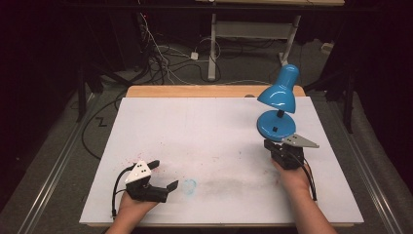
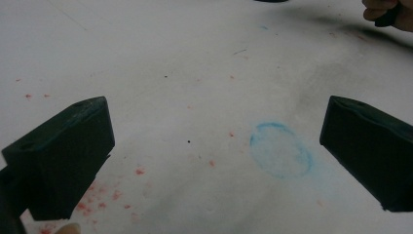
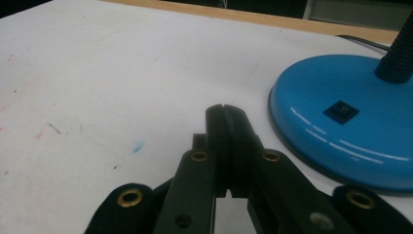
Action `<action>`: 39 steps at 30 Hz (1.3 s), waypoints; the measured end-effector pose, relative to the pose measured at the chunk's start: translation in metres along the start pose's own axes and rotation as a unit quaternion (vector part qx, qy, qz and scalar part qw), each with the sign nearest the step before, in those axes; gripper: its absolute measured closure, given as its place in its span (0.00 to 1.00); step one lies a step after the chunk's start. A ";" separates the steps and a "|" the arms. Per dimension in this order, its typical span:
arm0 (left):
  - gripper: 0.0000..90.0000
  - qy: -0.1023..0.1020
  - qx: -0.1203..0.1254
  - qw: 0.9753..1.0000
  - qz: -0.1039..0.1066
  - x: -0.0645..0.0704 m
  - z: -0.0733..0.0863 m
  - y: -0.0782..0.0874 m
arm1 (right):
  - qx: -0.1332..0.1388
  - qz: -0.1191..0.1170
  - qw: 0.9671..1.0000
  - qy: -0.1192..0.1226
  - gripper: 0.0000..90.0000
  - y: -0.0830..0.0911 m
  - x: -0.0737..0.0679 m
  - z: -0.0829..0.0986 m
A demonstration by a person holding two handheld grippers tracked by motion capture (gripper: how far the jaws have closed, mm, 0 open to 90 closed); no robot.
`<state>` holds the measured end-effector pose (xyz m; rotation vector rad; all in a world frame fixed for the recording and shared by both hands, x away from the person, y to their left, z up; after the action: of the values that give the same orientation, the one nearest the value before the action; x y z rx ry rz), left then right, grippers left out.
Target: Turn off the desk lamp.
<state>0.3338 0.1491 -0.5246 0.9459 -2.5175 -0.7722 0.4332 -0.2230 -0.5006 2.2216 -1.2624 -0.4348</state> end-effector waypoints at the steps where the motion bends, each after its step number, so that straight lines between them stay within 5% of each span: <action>1: 0.00 0.000 0.000 1.000 0.000 0.000 0.000 0.000 | 0.000 0.000 1.000 0.000 1.00 0.000 0.000 0.000; 11: 0.00 -0.005 -0.002 1.000 0.000 0.003 -0.001 0.001 | -0.013 -0.007 1.000 0.013 1.00 0.015 -0.015 0.026; 25: 0.00 -0.010 -0.005 1.000 -0.002 0.007 -0.002 0.004 | 0.003 -0.016 0.999 0.027 1.00 0.078 -0.027 0.066; 39: 0.00 -0.014 -0.012 1.000 0.004 0.009 -0.002 0.000 | -0.007 -0.015 0.999 0.046 1.00 0.066 -0.032 0.063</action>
<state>0.3290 0.1422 -0.5218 0.9222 -2.5293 -0.8157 0.3389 -0.2408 -0.5114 2.2263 -1.1763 -0.3478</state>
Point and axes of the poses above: each handheld gripper's, and its own axes: y roughly backward along the jaws, z roughly out of its underside, x roughly to its right, the point moved 7 cm from there along -y, roughly forward along the jaws, and after that the axes turned 10 degrees about -x, right-handed, at the moved point
